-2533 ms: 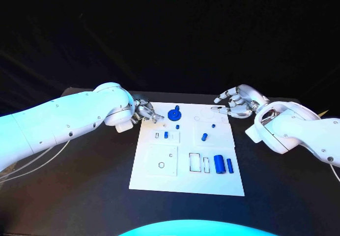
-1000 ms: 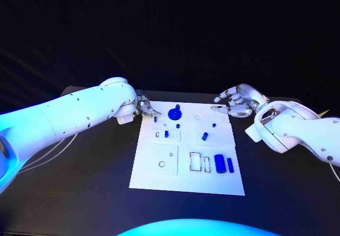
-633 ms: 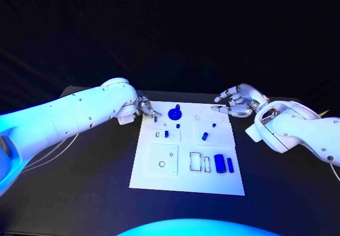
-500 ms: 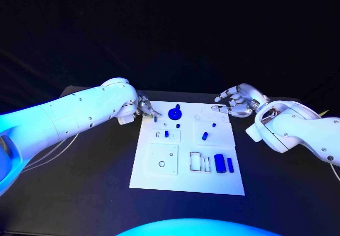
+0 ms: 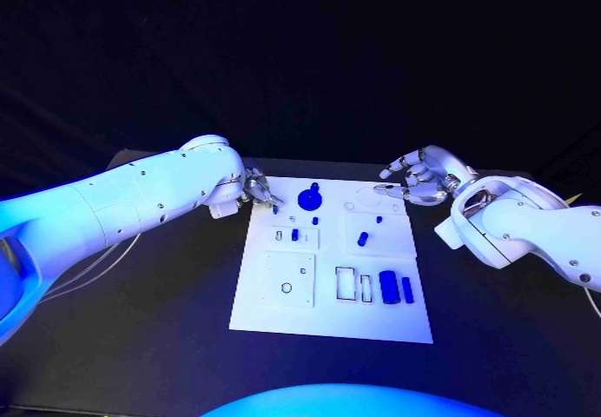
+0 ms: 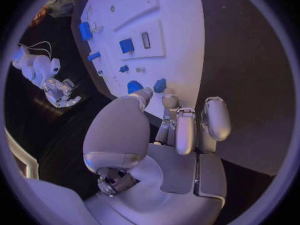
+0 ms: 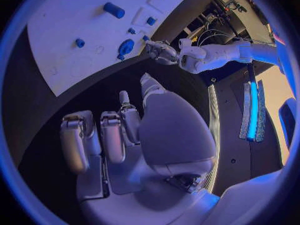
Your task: Assemble the parts on the task board
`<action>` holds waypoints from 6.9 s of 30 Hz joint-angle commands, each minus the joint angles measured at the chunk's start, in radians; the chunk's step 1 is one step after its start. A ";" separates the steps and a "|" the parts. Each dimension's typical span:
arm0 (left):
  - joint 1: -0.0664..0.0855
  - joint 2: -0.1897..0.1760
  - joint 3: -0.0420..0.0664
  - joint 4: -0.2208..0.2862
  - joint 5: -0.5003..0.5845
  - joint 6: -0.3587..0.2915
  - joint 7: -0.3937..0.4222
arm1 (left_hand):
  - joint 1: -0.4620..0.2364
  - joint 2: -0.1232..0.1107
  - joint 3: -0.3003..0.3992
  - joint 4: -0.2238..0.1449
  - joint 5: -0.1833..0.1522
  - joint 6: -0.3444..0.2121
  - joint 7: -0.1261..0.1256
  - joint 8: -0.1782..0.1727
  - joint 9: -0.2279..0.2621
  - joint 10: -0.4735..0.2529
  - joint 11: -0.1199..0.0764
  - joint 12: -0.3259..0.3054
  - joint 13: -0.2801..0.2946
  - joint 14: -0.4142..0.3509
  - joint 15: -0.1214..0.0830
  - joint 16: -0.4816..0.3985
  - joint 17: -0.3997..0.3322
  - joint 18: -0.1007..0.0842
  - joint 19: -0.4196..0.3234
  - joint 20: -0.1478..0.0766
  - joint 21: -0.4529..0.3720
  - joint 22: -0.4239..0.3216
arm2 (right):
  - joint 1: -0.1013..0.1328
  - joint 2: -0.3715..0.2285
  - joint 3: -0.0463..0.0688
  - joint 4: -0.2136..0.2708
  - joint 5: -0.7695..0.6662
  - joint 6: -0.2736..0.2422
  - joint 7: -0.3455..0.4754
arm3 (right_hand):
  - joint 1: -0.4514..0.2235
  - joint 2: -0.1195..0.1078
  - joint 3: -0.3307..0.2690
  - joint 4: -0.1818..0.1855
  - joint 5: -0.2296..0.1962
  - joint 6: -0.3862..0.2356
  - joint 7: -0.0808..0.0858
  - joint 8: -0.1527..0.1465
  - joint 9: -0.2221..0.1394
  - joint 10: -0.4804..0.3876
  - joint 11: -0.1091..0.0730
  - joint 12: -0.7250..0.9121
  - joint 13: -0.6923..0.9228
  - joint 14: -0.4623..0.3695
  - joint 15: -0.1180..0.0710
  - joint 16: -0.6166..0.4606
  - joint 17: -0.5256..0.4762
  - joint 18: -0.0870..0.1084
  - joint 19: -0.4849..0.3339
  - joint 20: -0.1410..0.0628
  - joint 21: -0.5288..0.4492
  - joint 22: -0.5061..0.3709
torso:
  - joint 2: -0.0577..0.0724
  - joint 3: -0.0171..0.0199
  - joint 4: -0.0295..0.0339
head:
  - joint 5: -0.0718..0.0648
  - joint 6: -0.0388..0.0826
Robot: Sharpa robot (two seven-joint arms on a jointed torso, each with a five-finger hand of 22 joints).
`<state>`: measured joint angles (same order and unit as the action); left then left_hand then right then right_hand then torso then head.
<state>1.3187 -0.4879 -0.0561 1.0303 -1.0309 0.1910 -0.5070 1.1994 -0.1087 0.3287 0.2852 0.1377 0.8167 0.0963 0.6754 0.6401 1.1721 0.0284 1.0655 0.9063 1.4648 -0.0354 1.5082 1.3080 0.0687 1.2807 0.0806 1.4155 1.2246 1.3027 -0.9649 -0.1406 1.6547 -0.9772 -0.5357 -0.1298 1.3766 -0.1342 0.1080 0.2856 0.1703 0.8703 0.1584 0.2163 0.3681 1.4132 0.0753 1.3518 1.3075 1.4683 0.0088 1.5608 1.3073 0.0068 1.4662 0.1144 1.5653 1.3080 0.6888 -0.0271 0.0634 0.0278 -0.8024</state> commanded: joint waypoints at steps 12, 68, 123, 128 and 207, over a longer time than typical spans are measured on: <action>0.000 0.003 0.000 -0.003 0.026 0.010 0.015 | 0.085 0.019 0.034 -0.005 0.001 0.012 -0.008 -0.004 -0.001 0.000 -0.011 0.011 0.003 0.072 -0.003 0.005 0.173 0.010 0.006 0.003 0.000 0.006 | -0.001 0.001 0.000 0.000 -0.007 0.003 0.012 | -0.010 0.003 0.003 0.002 0.005 -0.005 0.002 0.007 0.001 -0.007 0.001 -0.002 0.077 0.092 -0.006 -0.006 0.222 -0.007 0.105 -0.007 0.006 0.263 | 0.000 0.0007 -0.0001 | 0.001 -0.004; -0.017 -0.199 0.004 0.306 0.099 -0.166 0.062 | 0.017 -0.090 0.580 -0.259 0.060 0.040 -0.015 0.048 0.058 0.089 -0.024 0.061 0.050 0.088 -0.017 0.029 0.207 -0.007 0.074 -0.015 0.047 0.100 | -0.001 -0.006 0.000 -0.001 -0.007 -0.002 0.015 | -0.011 0.006 0.006 0.001 0.008 -0.006 0.002 0.010 0.002 -0.006 0.000 -0.001 0.078 0.092 -0.006 -0.007 0.222 -0.007 0.105 -0.008 0.006 0.263 | -0.009 0.0033 0.0078 | 0.017 -0.007; -0.074 -0.199 -0.019 0.370 -0.075 -0.158 0.069 | 0.003 -0.105 0.599 -0.270 0.080 0.055 -0.020 0.047 0.059 0.105 -0.030 0.068 0.060 0.088 -0.022 0.028 0.207 -0.009 0.082 -0.020 0.052 0.108 | -0.005 -0.007 0.000 -0.003 0.000 -0.002 0.016 | -0.012 0.006 0.007 0.001 0.010 -0.007 0.001 0.012 0.003 -0.008 0.000 -0.004 0.076 0.092 -0.006 -0.008 0.220 -0.007 0.105 -0.008 0.006 0.263 | -0.007 0.0030 0.0049 | 0.016 -0.025; -0.074 -0.199 -0.019 0.369 -0.076 -0.150 0.067 | 0.002 -0.107 0.600 -0.271 0.083 0.056 -0.020 0.046 0.059 0.106 -0.030 0.068 0.060 0.089 -0.023 0.029 0.208 -0.009 0.082 -0.021 0.052 0.108 | -0.005 -0.007 0.000 -0.003 0.000 -0.002 0.016 | -0.012 0.006 0.007 0.001 0.010 -0.007 0.001 0.012 0.003 -0.008 0.000 -0.004 0.076 0.092 -0.006 -0.008 0.220 -0.007 0.105 -0.008 0.006 0.263 | -0.008 0.0035 0.0056 | 0.016 -0.026; -0.075 -0.189 -0.023 0.348 -0.008 -0.155 0.070 | -0.084 -0.123 0.471 -0.196 0.063 0.091 -0.049 0.007 0.060 0.142 -0.050 0.082 0.097 0.090 -0.039 0.031 0.211 -0.010 0.084 -0.029 0.043 0.108 | -0.006 -0.009 0.000 -0.004 0.002 -0.004 0.018 | -0.016 0.006 0.010 0.001 0.013 -0.010 0.001 0.018 0.004 -0.008 0.000 -0.004 0.075 0.092 -0.007 -0.008 0.219 -0.007 0.105 -0.008 0.006 0.263 | -0.006 0.0030 0.0047 | 0.015 -0.037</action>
<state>1.2454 -0.6813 -0.0785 1.3759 -1.0564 0.0366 -0.4427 1.1256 -0.2317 0.7834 0.1116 0.2034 0.9010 0.0512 0.6850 0.7011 1.3106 -0.0157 1.1539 1.0041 1.4685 -0.0679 1.5374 1.3073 0.0687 1.3633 0.0555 1.4626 1.3073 1.2974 -0.9737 -0.1411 1.6496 -0.9714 -0.5416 -0.1245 1.3686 -0.1262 0.1108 0.2883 0.1801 0.8668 0.1619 0.2318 0.3710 1.4132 0.0754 1.3518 1.3074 1.4683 0.0088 1.5568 1.3079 0.0069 1.4662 0.1143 1.5653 1.3079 0.6829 -0.0237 0.0682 0.0437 -0.8392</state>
